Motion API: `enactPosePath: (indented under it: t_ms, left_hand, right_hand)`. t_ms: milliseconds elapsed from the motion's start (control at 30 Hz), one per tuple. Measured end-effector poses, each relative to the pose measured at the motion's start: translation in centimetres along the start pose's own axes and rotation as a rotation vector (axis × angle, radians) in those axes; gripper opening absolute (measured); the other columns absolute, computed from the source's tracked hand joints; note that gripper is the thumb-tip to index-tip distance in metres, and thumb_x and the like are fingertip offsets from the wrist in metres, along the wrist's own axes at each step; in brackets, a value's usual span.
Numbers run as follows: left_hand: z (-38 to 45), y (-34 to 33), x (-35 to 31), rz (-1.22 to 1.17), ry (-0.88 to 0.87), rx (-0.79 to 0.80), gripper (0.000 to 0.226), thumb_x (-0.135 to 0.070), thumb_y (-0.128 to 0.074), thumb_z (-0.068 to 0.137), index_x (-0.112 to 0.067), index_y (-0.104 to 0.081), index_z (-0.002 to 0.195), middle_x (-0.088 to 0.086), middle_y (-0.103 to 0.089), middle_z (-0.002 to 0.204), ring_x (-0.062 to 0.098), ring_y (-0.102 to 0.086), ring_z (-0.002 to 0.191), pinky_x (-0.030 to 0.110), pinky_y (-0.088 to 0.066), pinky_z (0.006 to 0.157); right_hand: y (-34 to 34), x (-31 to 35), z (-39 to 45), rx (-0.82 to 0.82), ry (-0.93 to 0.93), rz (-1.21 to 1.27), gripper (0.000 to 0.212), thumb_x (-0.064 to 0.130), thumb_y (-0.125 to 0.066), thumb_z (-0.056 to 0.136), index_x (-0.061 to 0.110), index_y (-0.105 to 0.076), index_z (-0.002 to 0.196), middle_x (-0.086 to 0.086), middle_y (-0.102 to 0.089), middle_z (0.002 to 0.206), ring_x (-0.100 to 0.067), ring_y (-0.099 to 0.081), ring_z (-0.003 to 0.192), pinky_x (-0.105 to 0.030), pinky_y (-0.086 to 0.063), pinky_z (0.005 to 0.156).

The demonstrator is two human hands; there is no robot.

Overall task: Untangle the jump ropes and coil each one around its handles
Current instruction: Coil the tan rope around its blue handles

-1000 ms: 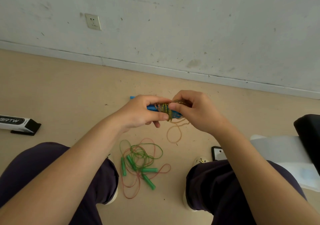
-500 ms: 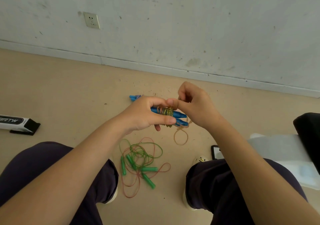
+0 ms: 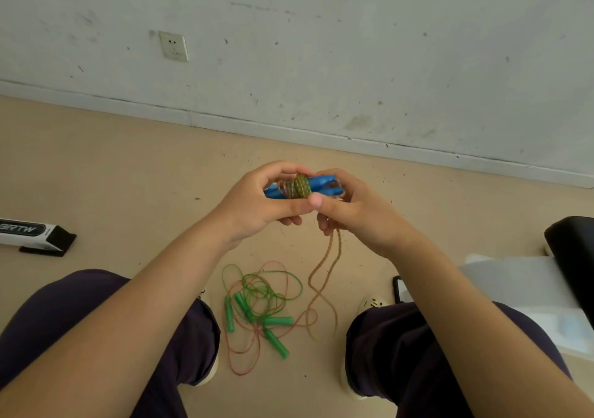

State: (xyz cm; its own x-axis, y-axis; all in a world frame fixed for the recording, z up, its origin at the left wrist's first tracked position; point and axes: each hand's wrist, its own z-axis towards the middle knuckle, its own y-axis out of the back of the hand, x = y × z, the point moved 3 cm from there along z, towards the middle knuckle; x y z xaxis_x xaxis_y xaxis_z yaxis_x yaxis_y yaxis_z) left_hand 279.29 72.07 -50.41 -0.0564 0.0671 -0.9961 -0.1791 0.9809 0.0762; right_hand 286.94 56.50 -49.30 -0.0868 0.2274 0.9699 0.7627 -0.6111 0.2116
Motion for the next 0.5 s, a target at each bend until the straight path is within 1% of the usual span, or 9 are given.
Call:
enactPosePath:
  t_ms: [67, 133, 200, 300, 400, 500]
  left_hand:
    - [0.1, 0.0, -0.2, -0.059, -0.010, -0.015, 0.045, -0.019, -0.081, 0.073, -0.025, -0.066, 0.116, 0.004, -0.069, 0.117, 0.020, -0.070, 0.073, 0.029, -0.055, 0.066]
    - [0.3, 0.3, -0.5, -0.158, -0.013, -0.061, 0.045, -0.017, -0.078, 0.072, -0.023, -0.063, 0.115, -0.001, -0.072, 0.104, 0.019, -0.068, 0.067, 0.027, -0.053, 0.062]
    - [0.4, 0.7, -0.7, -0.238, -0.005, -0.133, 0.044, -0.018, -0.077, 0.071, -0.021, -0.063, 0.113, -0.001, -0.072, 0.092, 0.020, -0.066, 0.059, 0.027, -0.050, 0.058]
    - [0.5, 0.7, -0.5, -0.250, -0.006, -0.211, 0.034, -0.009, -0.075, 0.082, -0.021, -0.065, 0.112, 0.002, -0.072, 0.085, 0.020, -0.065, 0.056, 0.025, -0.048, 0.055]
    - [0.6, 0.9, -0.1, -0.274, -0.009, -0.272, 0.029, -0.009, -0.073, 0.087, -0.020, -0.065, 0.112, 0.003, -0.071, 0.079, 0.020, -0.063, 0.057, 0.026, -0.047, 0.056]
    - [0.6, 1.1, 0.2, -0.251, 0.009, -0.307, 0.030, -0.011, -0.074, 0.087, -0.020, -0.065, 0.114, 0.003, -0.071, 0.079, 0.021, -0.063, 0.058, 0.027, -0.047, 0.056]
  right_hand:
    - [-0.3, -0.3, 0.1, 0.071, -0.015, 0.081, 0.050, 0.021, -0.078, 0.081, 0.012, -0.052, 0.122, -0.004, -0.062, 0.091, -0.016, -0.055, 0.064, -0.028, -0.047, 0.056]
    - [-0.7, -0.9, 0.2, 0.076, -0.081, 0.126, 0.048, 0.010, -0.077, 0.082, 0.012, -0.048, 0.120, -0.003, -0.060, 0.085, -0.013, -0.048, 0.056, -0.024, -0.038, 0.049]
    - [-1.1, -1.2, 0.2, 0.048, -0.105, 0.070, 0.032, 0.010, -0.070, 0.089, 0.013, -0.049, 0.112, 0.000, -0.054, 0.072, -0.010, -0.042, 0.051, -0.022, -0.033, 0.046]
    - [-1.7, -1.1, 0.5, 0.004, -0.038, -0.123, 0.005, 0.017, -0.055, 0.099, 0.014, -0.056, 0.103, 0.005, -0.047, 0.059, -0.006, -0.039, 0.048, -0.021, -0.033, 0.048]
    - [-2.3, -0.7, 0.4, -0.010, -0.038, -0.295, 0.018, 0.022, -0.047, 0.103, 0.017, -0.061, 0.093, 0.008, -0.046, 0.057, 0.000, -0.039, 0.045, -0.017, -0.035, 0.050]
    - [-2.6, -0.3, 0.2, -0.011, -0.015, -0.379, 0.025, 0.027, -0.048, 0.102, 0.015, -0.063, 0.087, 0.006, -0.046, 0.060, 0.000, -0.040, 0.047, -0.014, -0.035, 0.052]
